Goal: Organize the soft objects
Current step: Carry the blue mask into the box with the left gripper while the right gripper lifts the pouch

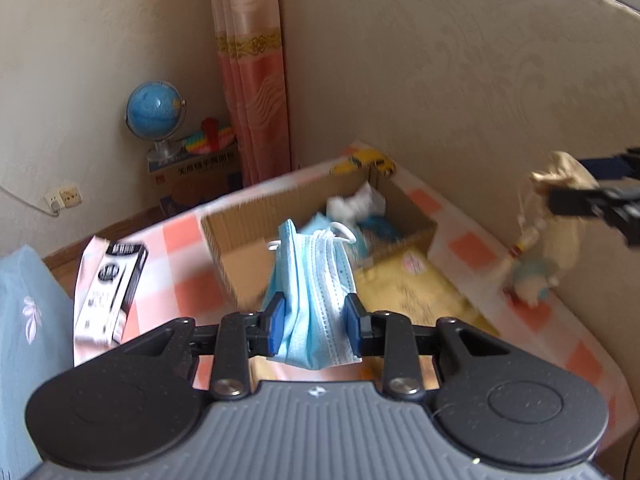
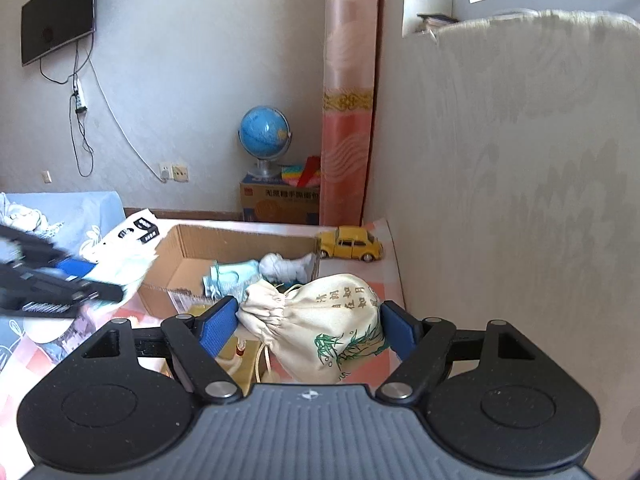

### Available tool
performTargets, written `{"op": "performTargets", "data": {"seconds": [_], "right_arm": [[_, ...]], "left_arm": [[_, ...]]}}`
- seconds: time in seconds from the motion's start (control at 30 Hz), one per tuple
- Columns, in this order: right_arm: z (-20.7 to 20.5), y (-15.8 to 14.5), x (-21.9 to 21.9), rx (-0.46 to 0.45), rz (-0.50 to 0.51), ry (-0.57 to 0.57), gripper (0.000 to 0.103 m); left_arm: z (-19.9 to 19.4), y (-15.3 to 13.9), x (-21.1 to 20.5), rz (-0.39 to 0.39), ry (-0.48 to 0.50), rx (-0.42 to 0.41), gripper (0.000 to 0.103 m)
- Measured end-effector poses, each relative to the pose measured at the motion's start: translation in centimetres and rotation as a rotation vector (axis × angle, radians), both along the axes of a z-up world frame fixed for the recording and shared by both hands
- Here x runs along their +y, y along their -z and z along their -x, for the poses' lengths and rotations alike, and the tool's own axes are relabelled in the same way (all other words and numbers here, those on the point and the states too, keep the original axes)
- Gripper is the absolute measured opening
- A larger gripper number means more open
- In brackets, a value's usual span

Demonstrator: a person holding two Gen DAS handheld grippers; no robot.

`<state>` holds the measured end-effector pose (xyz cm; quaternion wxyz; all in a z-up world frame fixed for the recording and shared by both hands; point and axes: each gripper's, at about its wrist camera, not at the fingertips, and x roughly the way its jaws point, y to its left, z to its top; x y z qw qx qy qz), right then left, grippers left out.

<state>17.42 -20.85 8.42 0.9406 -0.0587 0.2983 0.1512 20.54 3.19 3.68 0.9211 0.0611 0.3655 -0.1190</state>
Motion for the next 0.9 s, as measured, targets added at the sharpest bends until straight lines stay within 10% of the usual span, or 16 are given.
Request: {"op": "performTargets", "data": {"seconds": [0.37, 0.47, 0.9], "right_arm": [[-1.9, -1.1, 0.4, -0.032, -0.013, 0.004, 0.081], [-2.2, -1.0, 0.6, -0.029, -0.018, 0.0, 0.081], [-3.3, -1.9, 2.8, -0.017, -0.011, -0.037, 0.081]], "left_arm": [[-8.9, 1.2, 0.4, 0.024, -0.101, 0.019, 0.037], [-9.7, 2.3, 0.7, 0.004, -0.141, 0.023, 0.066], [-1.5, 1.3, 2.3, 0.009, -0.171, -0.054, 0.092]]}}
